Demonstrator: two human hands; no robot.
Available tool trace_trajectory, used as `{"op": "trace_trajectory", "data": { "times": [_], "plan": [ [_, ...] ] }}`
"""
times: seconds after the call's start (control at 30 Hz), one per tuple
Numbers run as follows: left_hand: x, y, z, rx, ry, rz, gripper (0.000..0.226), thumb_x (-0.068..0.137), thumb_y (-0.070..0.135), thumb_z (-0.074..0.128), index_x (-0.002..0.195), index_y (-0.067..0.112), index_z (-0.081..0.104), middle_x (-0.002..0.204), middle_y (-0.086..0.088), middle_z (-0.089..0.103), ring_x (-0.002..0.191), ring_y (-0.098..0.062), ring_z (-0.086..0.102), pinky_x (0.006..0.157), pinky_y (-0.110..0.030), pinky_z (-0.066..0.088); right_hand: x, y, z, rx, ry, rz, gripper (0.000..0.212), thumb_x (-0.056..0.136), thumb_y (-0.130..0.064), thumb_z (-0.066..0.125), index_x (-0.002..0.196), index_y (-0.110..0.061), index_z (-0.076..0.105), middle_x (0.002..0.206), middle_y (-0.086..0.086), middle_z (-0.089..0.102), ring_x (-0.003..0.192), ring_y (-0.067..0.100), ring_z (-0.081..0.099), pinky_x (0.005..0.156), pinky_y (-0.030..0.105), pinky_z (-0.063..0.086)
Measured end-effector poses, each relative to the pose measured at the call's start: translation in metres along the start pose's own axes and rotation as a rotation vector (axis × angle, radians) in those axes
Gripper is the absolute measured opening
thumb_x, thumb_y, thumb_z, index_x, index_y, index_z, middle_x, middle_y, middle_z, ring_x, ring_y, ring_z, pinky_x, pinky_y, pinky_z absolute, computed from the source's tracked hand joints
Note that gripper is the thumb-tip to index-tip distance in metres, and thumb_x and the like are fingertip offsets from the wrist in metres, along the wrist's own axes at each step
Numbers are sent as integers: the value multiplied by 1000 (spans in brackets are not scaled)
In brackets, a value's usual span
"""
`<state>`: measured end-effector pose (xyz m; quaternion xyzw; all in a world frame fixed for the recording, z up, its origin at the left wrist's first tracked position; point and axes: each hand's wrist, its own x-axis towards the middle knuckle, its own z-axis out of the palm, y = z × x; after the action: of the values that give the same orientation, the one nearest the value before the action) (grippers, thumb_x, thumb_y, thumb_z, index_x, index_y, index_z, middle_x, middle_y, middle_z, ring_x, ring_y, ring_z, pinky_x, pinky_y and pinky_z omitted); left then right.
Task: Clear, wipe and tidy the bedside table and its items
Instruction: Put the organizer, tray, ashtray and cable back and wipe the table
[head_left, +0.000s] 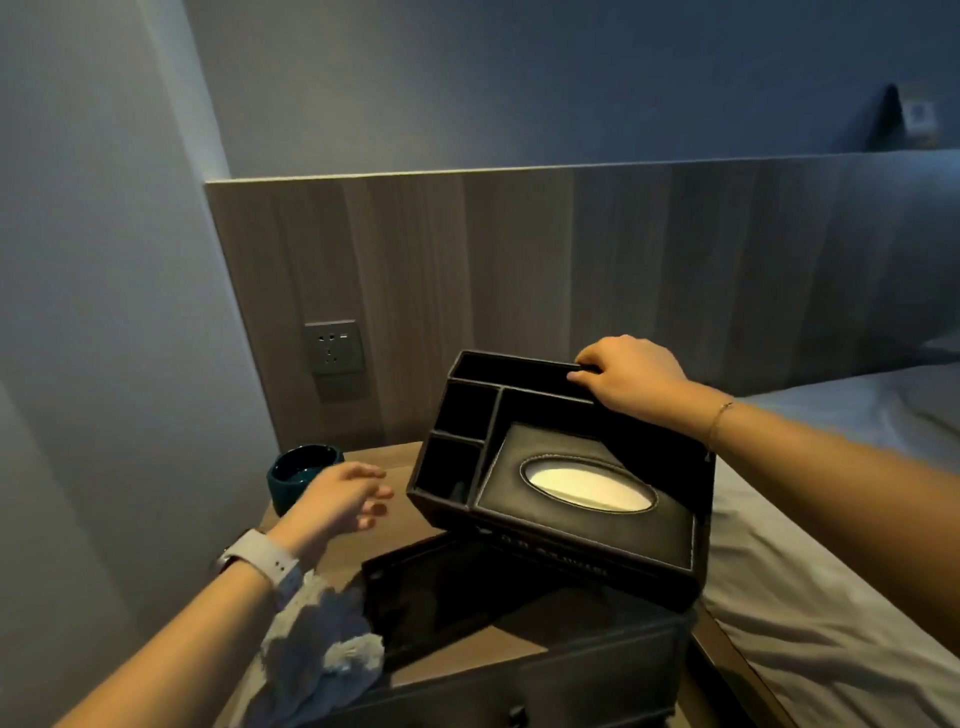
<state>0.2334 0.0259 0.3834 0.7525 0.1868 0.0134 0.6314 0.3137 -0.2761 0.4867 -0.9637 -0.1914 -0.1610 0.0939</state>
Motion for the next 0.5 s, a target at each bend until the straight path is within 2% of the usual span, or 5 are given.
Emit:
{"op": "trace_trajectory", "data": {
  "times": [0.07,0.17,0.27,0.37,0.5],
  "plan": [
    [6,9,-13,39,1,106,39,97,37,52,130,16,50,114,-4,60,101,-19,58,80,-37,47,14,-7,-4,8,6,-47,28,97,-42,48,99,-24,70,94,0,68,83,23,60,64,30,42],
    [10,17,-15,-102,-275,41,66,79,70,53,135,35,47,134,4,51,126,-25,47,95,-54,38,41,-16,-9,77,-51,-98,29,97,-41,49,108,-25,69,102,0,69,93,22,62,79,38,52],
    [17,21,-12,-284,-339,62,67,72,70,55,129,34,53,131,-1,57,120,-27,54,95,-52,46,76,-25,-8,160,-110,-143,31,96,-40,50,113,-21,68,106,-1,69,95,19,62,87,43,52],
    [34,12,-10,-306,-300,66,92,71,64,67,147,36,23,144,9,43,125,-20,50,96,-48,49,114,-36,10,210,-118,-175,31,95,-40,53,115,-21,68,109,-1,68,99,17,61,90,44,51],
    [55,9,1,-259,-178,85,61,93,59,41,147,38,22,134,24,30,123,-10,38,103,-50,42,162,-48,59,173,-74,-172,31,92,-42,57,114,-23,69,113,-3,68,101,17,61,81,35,51]
  ]
}}
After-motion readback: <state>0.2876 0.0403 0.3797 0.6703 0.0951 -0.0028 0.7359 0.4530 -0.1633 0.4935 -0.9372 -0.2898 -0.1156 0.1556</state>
